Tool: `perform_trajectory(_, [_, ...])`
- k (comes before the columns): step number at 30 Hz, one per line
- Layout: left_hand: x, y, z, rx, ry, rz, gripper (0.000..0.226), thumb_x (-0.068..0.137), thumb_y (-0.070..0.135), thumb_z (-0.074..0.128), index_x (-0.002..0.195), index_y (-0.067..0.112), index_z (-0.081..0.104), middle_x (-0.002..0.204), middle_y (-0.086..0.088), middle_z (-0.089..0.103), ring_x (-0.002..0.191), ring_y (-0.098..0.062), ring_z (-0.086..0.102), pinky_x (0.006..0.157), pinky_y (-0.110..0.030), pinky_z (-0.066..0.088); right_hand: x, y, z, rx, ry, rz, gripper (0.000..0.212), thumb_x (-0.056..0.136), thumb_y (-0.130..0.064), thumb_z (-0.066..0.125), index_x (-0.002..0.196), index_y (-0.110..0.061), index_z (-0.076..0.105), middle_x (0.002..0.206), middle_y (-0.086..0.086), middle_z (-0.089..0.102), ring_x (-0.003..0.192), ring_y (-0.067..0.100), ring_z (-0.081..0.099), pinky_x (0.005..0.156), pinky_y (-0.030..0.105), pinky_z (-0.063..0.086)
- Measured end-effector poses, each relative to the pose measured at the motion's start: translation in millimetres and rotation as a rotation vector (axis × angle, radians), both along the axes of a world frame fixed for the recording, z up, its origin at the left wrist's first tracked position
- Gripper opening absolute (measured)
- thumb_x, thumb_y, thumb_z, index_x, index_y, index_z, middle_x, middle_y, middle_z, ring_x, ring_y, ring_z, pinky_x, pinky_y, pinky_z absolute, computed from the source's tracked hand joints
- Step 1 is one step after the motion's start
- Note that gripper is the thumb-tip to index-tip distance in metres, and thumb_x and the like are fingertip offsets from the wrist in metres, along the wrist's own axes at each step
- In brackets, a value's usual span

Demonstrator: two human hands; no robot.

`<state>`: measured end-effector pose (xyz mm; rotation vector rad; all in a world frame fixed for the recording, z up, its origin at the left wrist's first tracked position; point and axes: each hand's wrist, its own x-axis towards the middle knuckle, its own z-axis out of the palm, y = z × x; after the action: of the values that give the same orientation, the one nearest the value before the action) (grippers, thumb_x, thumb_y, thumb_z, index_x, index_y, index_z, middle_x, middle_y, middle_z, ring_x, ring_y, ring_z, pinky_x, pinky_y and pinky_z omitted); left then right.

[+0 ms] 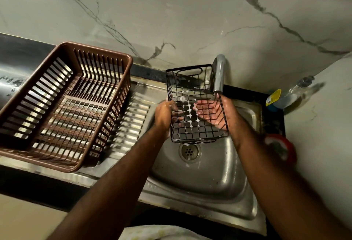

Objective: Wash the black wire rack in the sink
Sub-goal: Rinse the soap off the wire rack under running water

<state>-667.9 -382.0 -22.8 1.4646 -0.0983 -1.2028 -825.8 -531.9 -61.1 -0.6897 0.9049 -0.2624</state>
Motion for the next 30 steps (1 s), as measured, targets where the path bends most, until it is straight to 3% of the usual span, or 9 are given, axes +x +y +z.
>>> perform_trajectory(3, [-3, -2, 2, 0.025, -0.009, -0.097, 0.017, 0.090, 0.006, 0.040, 0.079, 0.016, 0.050, 0.073, -0.006, 0.060, 0.061, -0.022, 0.057, 0.053, -0.026, 0.047, -2, 3, -1, 0.056, 0.008, -0.075, 0.070, 0.096, -0.052, 0.041, 0.129, 0.007, 0.060, 0.125, 0.026, 0.065, 0.110, 0.035, 0.068, 0.087, 0.038, 0.060])
perform_trajectory(6, [-3, -4, 1, 0.067, -0.007, -0.141, 0.017, 0.089, 0.008, 0.041, 0.078, 0.018, 0.050, 0.079, -0.009, 0.063, 0.065, -0.024, 0.058, 0.055, -0.026, 0.046, -3, 8, 1, 0.081, -0.024, -0.131, 0.072, 0.086, -0.048, 0.051, 0.133, 0.005, 0.057, 0.131, 0.028, 0.061, 0.105, 0.035, 0.070, 0.078, 0.037, 0.062])
perform_trajectory(10, [0, -5, 3, 0.099, 0.049, -0.217, 0.027, 0.083, 0.008, 0.040, 0.100, 0.018, 0.058, 0.100, -0.024, 0.066, 0.076, -0.030, 0.061, 0.061, -0.032, 0.051, -11, 4, -5, 0.110, -0.133, -0.303, 0.070, 0.093, -0.041, 0.044, 0.143, 0.007, 0.045, 0.142, 0.028, 0.052, 0.120, 0.037, 0.062, 0.091, 0.040, 0.058])
perform_trajectory(12, [1, -5, 4, 0.122, 0.062, -0.252, 0.029, 0.084, 0.009, 0.038, 0.103, 0.019, 0.058, 0.100, -0.024, 0.068, 0.080, -0.031, 0.062, 0.065, -0.034, 0.053, -14, 1, -10, 0.154, -0.188, -0.381, 0.067, 0.093, -0.035, 0.041, 0.145, 0.008, 0.042, 0.145, 0.028, 0.048, 0.127, 0.040, 0.056, 0.108, 0.045, 0.046])
perform_trajectory(14, [4, -6, 4, 0.147, 0.070, -0.277, 0.029, 0.084, 0.011, 0.038, 0.102, 0.021, 0.058, 0.102, -0.023, 0.070, 0.086, -0.033, 0.062, 0.070, -0.036, 0.054, -12, 0, -11, 0.177, -0.225, -0.426, 0.069, 0.087, -0.031, 0.044, 0.142, 0.009, 0.044, 0.143, 0.030, 0.049, 0.128, 0.042, 0.055, 0.114, 0.048, 0.038])
perform_trajectory(20, [11, -10, 9, 0.174, 0.028, -0.352, 0.038, 0.080, 0.011, 0.041, 0.107, 0.025, 0.065, 0.101, -0.024, 0.072, 0.086, -0.034, 0.064, 0.065, -0.036, 0.056, -10, 3, -10, 0.159, -0.310, -0.488, 0.066, 0.091, -0.026, 0.041, 0.148, 0.007, 0.038, 0.147, 0.029, 0.045, 0.132, 0.041, 0.052, 0.094, 0.045, 0.057])
perform_trajectory(24, [10, -14, 11, 0.207, 0.024, -0.329, 0.033, 0.079, 0.011, 0.044, 0.105, 0.020, 0.061, 0.098, -0.024, 0.071, 0.082, -0.033, 0.062, 0.064, -0.035, 0.052, -11, 6, -14, 0.163, -0.280, -0.428, 0.056, 0.089, -0.022, 0.039, 0.133, 0.010, 0.053, 0.133, 0.027, 0.056, 0.110, 0.037, 0.067, 0.080, 0.038, 0.061])
perform_trajectory(27, [8, -17, 10, 0.240, -0.001, -0.302, 0.021, 0.081, 0.009, 0.045, 0.095, 0.015, 0.060, 0.097, -0.025, 0.069, 0.082, -0.035, 0.062, 0.065, -0.035, 0.050, -15, 9, -15, 0.169, -0.202, -0.304, 0.053, 0.094, -0.025, 0.033, 0.121, 0.010, 0.062, 0.127, 0.027, 0.061, 0.106, 0.036, 0.069, 0.080, 0.037, 0.061])
perform_trajectory(30, [6, -17, 9, 0.262, 0.000, -0.290, 0.022, 0.081, 0.008, 0.046, 0.097, 0.013, 0.060, 0.095, -0.025, 0.067, 0.078, -0.035, 0.062, 0.065, -0.037, 0.051, -18, 14, -14, 0.163, -0.124, -0.179, 0.050, 0.083, -0.030, 0.043, 0.098, 0.003, 0.077, 0.111, 0.022, 0.072, 0.100, 0.033, 0.072, 0.086, 0.039, 0.060])
